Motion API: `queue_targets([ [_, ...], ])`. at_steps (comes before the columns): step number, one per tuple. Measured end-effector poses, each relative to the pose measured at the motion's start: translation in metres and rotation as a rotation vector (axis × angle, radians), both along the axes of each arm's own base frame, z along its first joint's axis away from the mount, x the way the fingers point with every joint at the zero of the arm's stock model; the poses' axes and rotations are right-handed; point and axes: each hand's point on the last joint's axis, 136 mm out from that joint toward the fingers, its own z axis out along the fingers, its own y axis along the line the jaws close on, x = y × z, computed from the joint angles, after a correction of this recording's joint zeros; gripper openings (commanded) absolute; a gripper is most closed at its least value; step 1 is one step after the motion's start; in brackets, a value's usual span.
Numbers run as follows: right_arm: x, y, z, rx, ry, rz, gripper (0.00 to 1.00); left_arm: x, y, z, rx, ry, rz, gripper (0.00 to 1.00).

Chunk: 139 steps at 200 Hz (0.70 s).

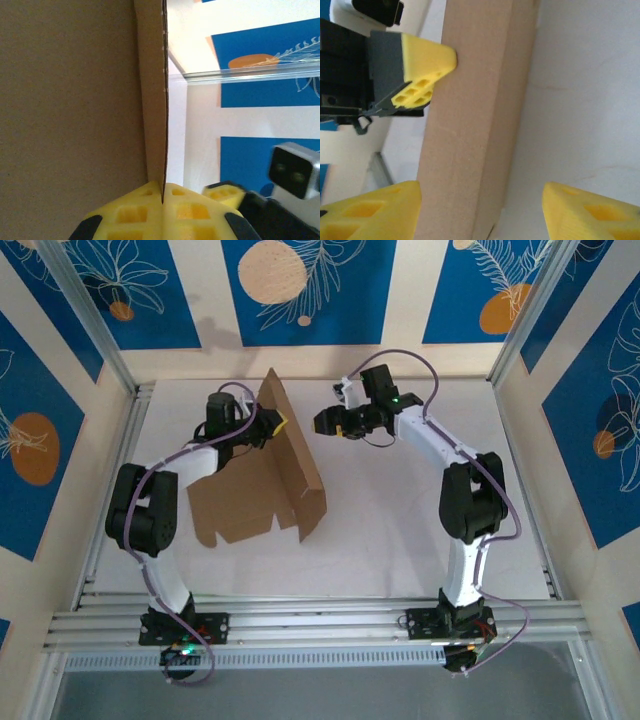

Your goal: Fold the paper box

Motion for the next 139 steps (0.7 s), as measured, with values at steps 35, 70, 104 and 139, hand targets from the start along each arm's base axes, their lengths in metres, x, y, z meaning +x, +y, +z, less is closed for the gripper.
queue_targets([
  [35, -0.005, 0.003, 0.003, 0.109, 0.08, 0.031, 0.68, -0.001, -0.003, 0.013, -0.087, -0.051, -0.007, 0.0],
  [70, -0.016, 0.019, -0.001, 0.117, 0.103, 0.081, 0.67, 0.002, -0.006, 0.01, -0.192, -0.078, -0.005, 0.0],
  [104, -0.022, 0.039, -0.015, 0.023, 0.083, 0.116, 0.62, -0.004, -0.005, -0.001, -0.23, -0.071, 0.0, 0.0],
  [139, -0.027, 0.044, -0.027, -0.108, 0.025, 0.121, 0.51, -0.009, -0.001, -0.005, -0.245, -0.084, 0.004, 0.0],
])
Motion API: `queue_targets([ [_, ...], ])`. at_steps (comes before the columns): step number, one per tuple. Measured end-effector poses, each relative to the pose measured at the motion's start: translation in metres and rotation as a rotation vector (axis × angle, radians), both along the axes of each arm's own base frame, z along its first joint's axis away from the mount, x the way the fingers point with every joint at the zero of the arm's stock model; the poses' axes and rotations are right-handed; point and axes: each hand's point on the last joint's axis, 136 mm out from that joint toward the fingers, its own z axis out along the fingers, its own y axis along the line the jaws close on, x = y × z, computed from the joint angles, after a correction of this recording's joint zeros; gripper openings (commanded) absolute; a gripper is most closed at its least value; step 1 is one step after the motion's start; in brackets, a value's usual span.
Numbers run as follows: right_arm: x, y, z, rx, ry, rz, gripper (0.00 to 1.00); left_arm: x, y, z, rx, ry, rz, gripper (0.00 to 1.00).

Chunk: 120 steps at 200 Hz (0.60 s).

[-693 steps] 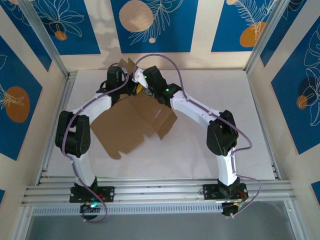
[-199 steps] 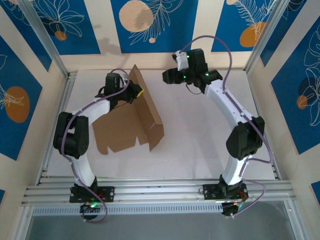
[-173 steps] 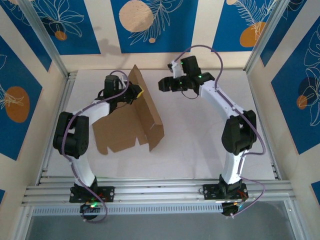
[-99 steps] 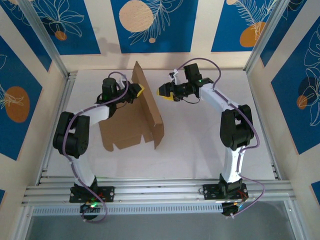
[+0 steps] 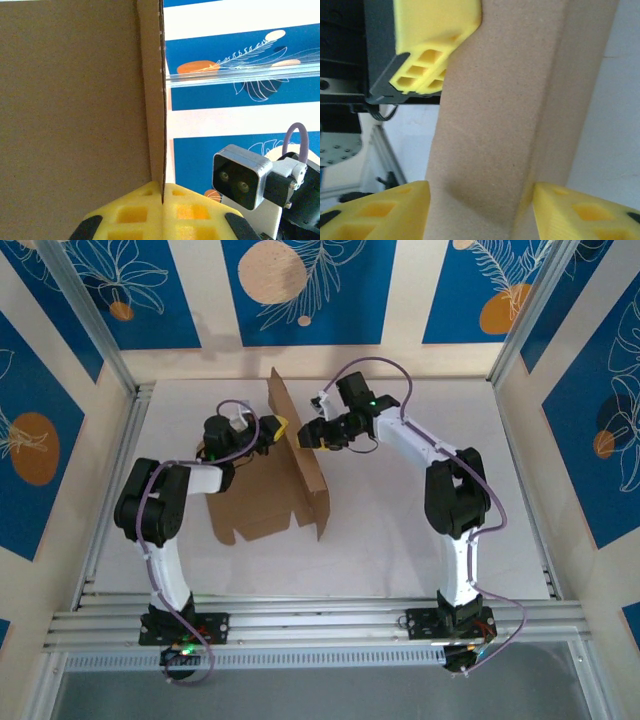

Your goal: Fold the paper box

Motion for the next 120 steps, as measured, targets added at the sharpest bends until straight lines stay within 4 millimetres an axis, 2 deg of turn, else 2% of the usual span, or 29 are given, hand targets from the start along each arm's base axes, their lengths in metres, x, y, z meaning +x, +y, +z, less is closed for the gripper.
queue_targets([
  [37, -0.003, 0.004, -0.007, -0.117, -0.075, 0.01, 0.38, -0.004, 0.005, -0.011, 0.004, 0.013, 0.013, 0.0],
  [90, -0.013, 0.013, -0.025, -0.324, -0.195, 0.034, 0.29, -0.01, 0.012, -0.033, 0.059, 0.071, 0.019, 0.02],
  [109, -0.013, 0.017, -0.024, -0.389, -0.251, 0.036, 0.28, -0.011, 0.014, -0.033, 0.079, 0.081, 0.023, 0.0],
  [120, -0.013, 0.02, -0.022, -0.41, -0.278, 0.036, 0.33, -0.012, 0.015, -0.032, 0.083, 0.078, 0.023, 0.0],
])
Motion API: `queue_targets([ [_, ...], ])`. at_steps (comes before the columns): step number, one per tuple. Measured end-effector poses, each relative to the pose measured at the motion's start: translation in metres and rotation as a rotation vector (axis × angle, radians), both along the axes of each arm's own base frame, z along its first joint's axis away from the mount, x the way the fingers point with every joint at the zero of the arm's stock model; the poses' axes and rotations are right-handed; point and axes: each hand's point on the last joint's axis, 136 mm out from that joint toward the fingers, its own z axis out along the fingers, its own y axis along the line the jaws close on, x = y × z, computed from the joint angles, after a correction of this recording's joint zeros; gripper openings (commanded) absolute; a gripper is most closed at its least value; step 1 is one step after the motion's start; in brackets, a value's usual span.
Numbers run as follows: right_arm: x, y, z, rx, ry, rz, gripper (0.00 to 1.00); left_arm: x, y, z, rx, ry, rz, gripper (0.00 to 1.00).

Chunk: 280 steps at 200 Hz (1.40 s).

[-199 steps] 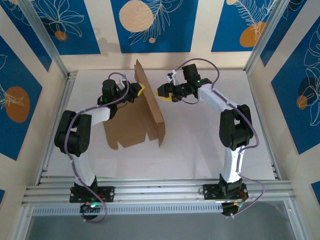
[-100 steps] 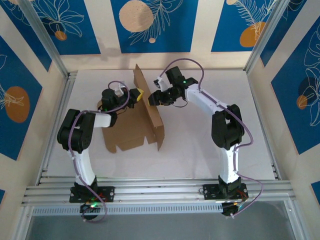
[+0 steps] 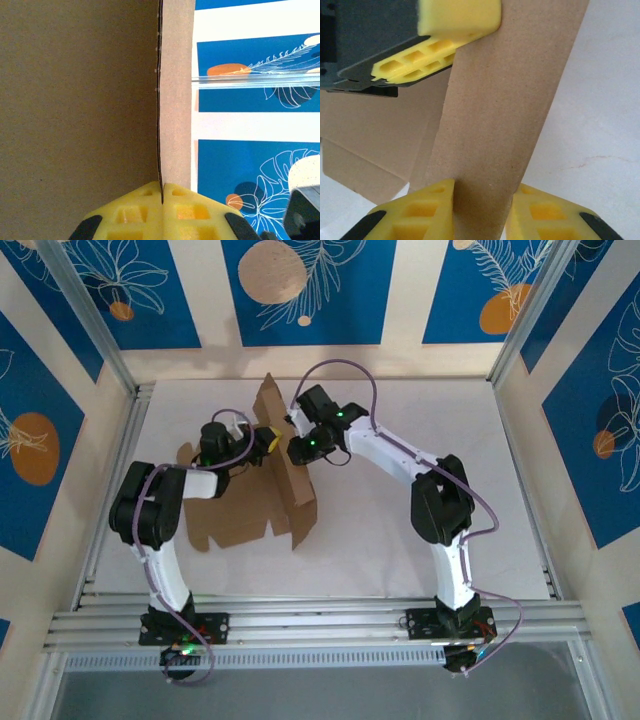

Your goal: Fold the paper box

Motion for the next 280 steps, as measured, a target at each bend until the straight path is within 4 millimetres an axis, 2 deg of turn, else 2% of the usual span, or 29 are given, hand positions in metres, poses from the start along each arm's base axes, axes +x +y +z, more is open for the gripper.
queue_targets([
  [22, -0.001, 0.003, 0.002, 0.002, -0.005, -0.002, 0.46, 0.001, 0.001, 0.003, -0.006, -0.007, 0.002, 0.0],
  [39, 0.001, 0.003, 0.003, 0.065, 0.032, -0.013, 0.56, 0.001, 0.001, 0.008, -0.022, -0.021, 0.003, 0.0],
  [78, -0.001, -0.003, 0.002, 0.181, 0.138, -0.021, 0.58, -0.003, 0.003, 0.015, -0.077, -0.035, 0.019, 0.0],
  [125, -0.015, 0.015, 0.011, 0.25, 0.184, 0.027, 0.67, -0.005, 0.004, 0.026, -0.122, -0.059, 0.022, 0.0],
  [156, -0.02, 0.012, 0.004, 0.343, 0.29, 0.011, 0.59, -0.005, 0.004, 0.031, -0.136, -0.072, 0.023, 0.0],
  [179, -0.02, 0.012, 0.009, 0.401, 0.333, 0.01, 0.52, -0.003, 0.005, 0.035, -0.151, -0.079, 0.035, 0.0],
  [213, -0.022, 0.016, 0.014, 0.449, 0.381, 0.014, 0.66, -0.002, 0.005, 0.038, -0.164, -0.092, 0.037, 0.0],
  [234, -0.023, 0.017, 0.01, 0.45, 0.393, 0.019, 0.68, -0.002, 0.005, 0.037, -0.164, -0.092, 0.037, 0.0],
  [245, -0.024, 0.018, 0.01, 0.454, 0.4, 0.024, 0.65, -0.002, 0.005, 0.037, -0.163, -0.092, 0.037, 0.0],
  [280, -0.023, 0.02, 0.001, 0.428, 0.418, 0.008, 0.46, -0.001, 0.006, 0.033, -0.151, -0.081, 0.047, 0.0],
])
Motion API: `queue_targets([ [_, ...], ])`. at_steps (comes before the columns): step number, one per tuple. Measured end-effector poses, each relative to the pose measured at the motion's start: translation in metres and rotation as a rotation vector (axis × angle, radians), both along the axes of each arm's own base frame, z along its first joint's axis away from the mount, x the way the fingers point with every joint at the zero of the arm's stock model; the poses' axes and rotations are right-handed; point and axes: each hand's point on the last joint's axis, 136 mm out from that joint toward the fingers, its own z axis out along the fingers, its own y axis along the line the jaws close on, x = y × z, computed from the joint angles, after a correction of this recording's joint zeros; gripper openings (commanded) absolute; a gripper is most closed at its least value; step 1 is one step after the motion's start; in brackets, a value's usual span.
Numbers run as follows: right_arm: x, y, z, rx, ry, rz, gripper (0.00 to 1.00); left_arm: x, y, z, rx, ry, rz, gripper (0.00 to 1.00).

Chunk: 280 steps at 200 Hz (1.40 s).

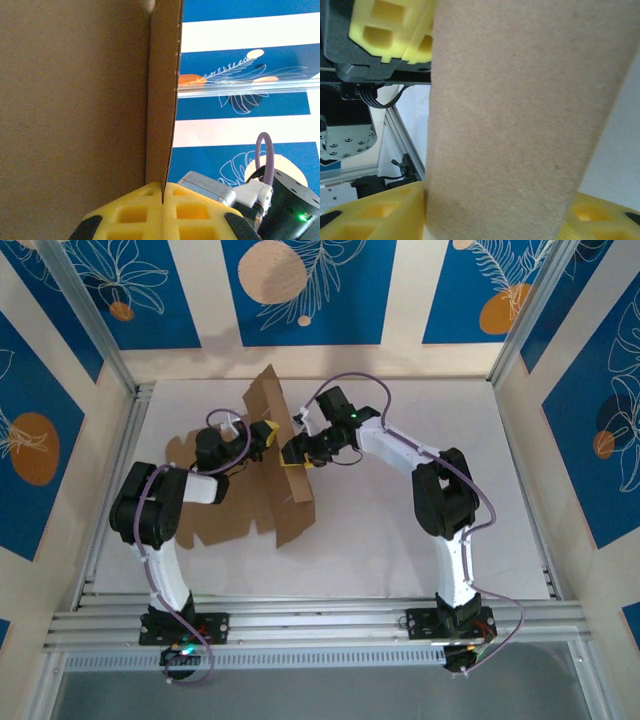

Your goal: Fold the paper box

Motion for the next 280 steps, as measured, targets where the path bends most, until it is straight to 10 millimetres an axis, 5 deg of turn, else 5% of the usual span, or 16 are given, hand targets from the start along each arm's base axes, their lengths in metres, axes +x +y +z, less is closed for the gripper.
queue_targets([
  [7, 0.001, 0.0, -0.002, -0.013, -0.005, -0.003, 0.42, 0.0, 0.0, -0.001, 0.003, 0.003, 0.002, 0.0],
  [76, 0.009, -0.025, -0.023, -0.243, -0.036, -0.084, 0.29, -0.001, 0.001, -0.007, 0.066, 0.023, 0.005, 0.59],
  [97, 0.018, -0.035, -0.022, -0.322, -0.071, -0.105, 0.28, -0.004, 0.003, 0.0, 0.096, 0.021, 0.006, 0.66],
  [161, 0.045, -0.08, -0.008, -0.669, -0.297, -0.128, 0.29, -0.03, 0.041, 0.01, 0.49, 0.08, 0.124, 0.48],
  [180, 0.05, -0.086, -0.004, -0.778, -0.376, -0.106, 0.29, -0.036, 0.051, -0.022, 0.578, 0.16, 0.133, 0.38],
  [225, 0.048, -0.069, -0.023, -0.924, -0.481, -0.003, 0.3, -0.066, 0.048, -0.137, 0.683, 0.434, 0.052, 0.26],
  [280, 0.027, -0.026, -0.046, -0.889, -0.5, 0.11, 0.48, -0.071, 0.038, -0.154, 0.681, 0.463, 0.039, 0.22],
])
